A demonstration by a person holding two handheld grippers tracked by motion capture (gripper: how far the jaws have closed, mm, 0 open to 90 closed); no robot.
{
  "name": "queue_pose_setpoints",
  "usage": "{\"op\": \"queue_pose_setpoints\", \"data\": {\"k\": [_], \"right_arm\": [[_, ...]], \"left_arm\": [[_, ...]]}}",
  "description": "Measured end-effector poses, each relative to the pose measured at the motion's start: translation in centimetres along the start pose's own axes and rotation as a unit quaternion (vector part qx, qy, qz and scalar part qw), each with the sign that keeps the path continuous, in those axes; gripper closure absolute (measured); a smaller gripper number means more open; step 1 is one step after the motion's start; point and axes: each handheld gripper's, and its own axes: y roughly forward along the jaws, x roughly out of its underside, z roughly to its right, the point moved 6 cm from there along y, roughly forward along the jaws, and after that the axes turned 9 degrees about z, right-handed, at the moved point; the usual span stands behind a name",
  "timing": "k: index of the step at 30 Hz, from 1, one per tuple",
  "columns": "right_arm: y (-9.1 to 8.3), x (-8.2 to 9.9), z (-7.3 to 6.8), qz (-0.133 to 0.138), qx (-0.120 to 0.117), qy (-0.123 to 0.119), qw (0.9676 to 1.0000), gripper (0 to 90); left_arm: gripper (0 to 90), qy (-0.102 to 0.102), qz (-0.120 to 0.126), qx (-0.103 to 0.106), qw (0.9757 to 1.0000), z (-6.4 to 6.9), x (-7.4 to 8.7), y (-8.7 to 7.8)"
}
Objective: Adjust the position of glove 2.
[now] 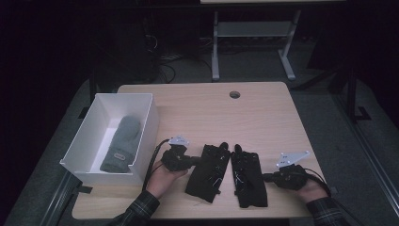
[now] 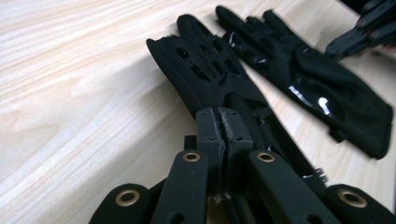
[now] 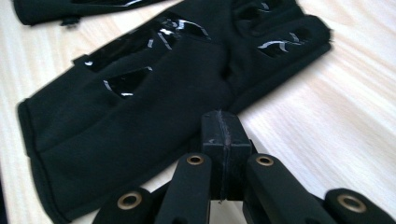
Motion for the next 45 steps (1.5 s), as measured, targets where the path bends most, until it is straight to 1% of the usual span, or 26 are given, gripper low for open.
{"op": "queue_pose_setpoints", "data": {"k": [3,5,6,9,13,14,15,17,20,23,24,26,27,29,31,32,34,35,38,39,40,41,42,43,44,45], "right_arm": [[0.3,-0.2,-0.3,-0.002,-0.006,-0.003,1.0000,90.0],[0.6,-0.4,-0.4,0.003,-0.012,-0.006,0.9999,90.0],[0.7,-0.5,-0.6,0.001,-0.014,-0.004,0.9999,90.0],[1.2,-0.9,-1.0,0.002,-0.021,-0.011,0.9997,90.0],[1.7,-1.3,-1.5,0.004,-0.029,-0.014,0.9995,90.0],[2.0,-1.5,-1.6,0.005,-0.031,-0.016,0.9994,90.0],[2.0,-1.5,-1.6,0.005,-0.031,-0.016,0.9994,90.0],[2.4,-1.8,-1.8,0.006,-0.035,-0.016,0.9992,90.0],[2.7,-2.0,-1.9,0.004,-0.039,-0.019,0.9991,90.0],[3.1,-2.4,-2.0,0.005,-0.042,-0.020,0.9989,90.0],[3.2,-2.5,-2.0,0.005,-0.040,-0.024,0.9989,90.0],[3.5,-2.7,-2.1,0.003,-0.038,-0.022,0.9990,90.0],[3.6,-2.8,-2.0,0.005,-0.038,-0.028,0.9989,90.0],[3.8,-3.0,-2.0,0.004,-0.037,-0.028,0.9989,90.0],[4.0,-3.1,-2.0,0.005,-0.037,-0.026,0.9990,90.0],[4.1,-3.2,-1.9,0.004,-0.035,-0.029,0.9990,90.0],[4.6,-3.5,-2.1,0.006,-0.037,-0.027,0.9989,90.0],[4.6,-3.5,-2.1,0.006,-0.037,-0.027,0.9989,90.0],[5.4,-4.1,-2.3,0.007,-0.042,-0.033,0.9985,90.0],[6.1,-4.6,-2.5,0.010,-0.047,-0.031,0.9983,90.0],[6.1,-4.6,-2.5,0.010,-0.047,-0.031,0.9983,90.0],[6.4,-4.8,-2.7,0.010,-0.049,-0.031,0.9982,90.0],[7.1,-5.2,-3.1,0.007,-0.048,-0.041,0.9980,90.0],[7.1,-5.2,-3.1,0.007,-0.048,-0.041,0.9980,90.0],[7.4,-5.5,-3.2,0.009,-0.048,-0.045,0.9978,90.0],[7.6,-5.7,-3.4,0.009,-0.050,-0.043,0.9978,90.0]], "left_arm": [[87.8,-0.003,0.007,0.008,0.9999,0.2,-0.3,-0.1],[87.8,-0.002,0.012,0.011,0.9999,0.4,-0.5,-0.2],[87.8,-0.002,0.013,0.014,0.9998,0.5,-0.5,-0.2],[87.8,-0.004,0.018,0.022,0.9996,0.8,-0.8,-0.3],[87.8,-0.015,0.032,0.041,0.9986,1.2,-1.4,-0.6],[87.8,-0.010,0.034,0.043,0.9985,1.3,-1.7,-0.6],[87.8,-0.010,0.034,0.043,0.9985,1.3,-1.7,-0.6],[87.8,-0.015,0.040,0.048,0.9979,1.5,-2.0,-0.6],[87.8,-0.016,0.045,0.054,0.9974,1.7,-2.3,-0.6],[87.9,-0.019,0.051,0.059,0.9968,1.8,-2.7,-0.7],[87.9,-0.018,0.053,0.059,0.9967,1.8,-2.8,-0.7],[87.9,-0.018,0.057,0.057,0.9966,1.8,-3.1,-0.7],[88.0,-0.019,0.059,0.057,0.9964,1.7,-3.3,-0.7],[88.1,-0.019,0.062,0.058,0.9962,1.6,-3.6,-0.7],[88.1,-0.020,0.066,0.061,0.9957,1.6,-3.9,-0.5],[88.1,-0.022,0.068,0.063,0.9955,1.8,-4.0,-0.4],[88.1,-0.015,0.068,0.066,0.9954,2.0,-4.2,-0.1],[88.2,-0.015,0.068,0.066,0.9954,2.0,-4.2,-0.1],[88.2,-0.016,0.070,0.067,0.9951,2.1,-4.4,0.2],[88.3,-0.013,0.070,0.067,0.9952,2.0,-4.6,0.4],[88.3,-0.013,0.070,0.067,0.9952,2.0,-4.6,0.4],[88.3,-0.011,0.069,0.067,0.9953,2.0,-4.7,0.4],[88.4,-0.012,0.070,0.067,0.9952,2.0,-4.7,0.5],[88.4,-0.012,0.069,0.067,0.9953,1.9,-4.8,0.6],[88.5,-0.015,0.071,0.067,0.9952,1.9,-4.8,0.7],[88.6,-0.014,0.069,0.067,0.9952,1.8,-4.8,0.8]]}}
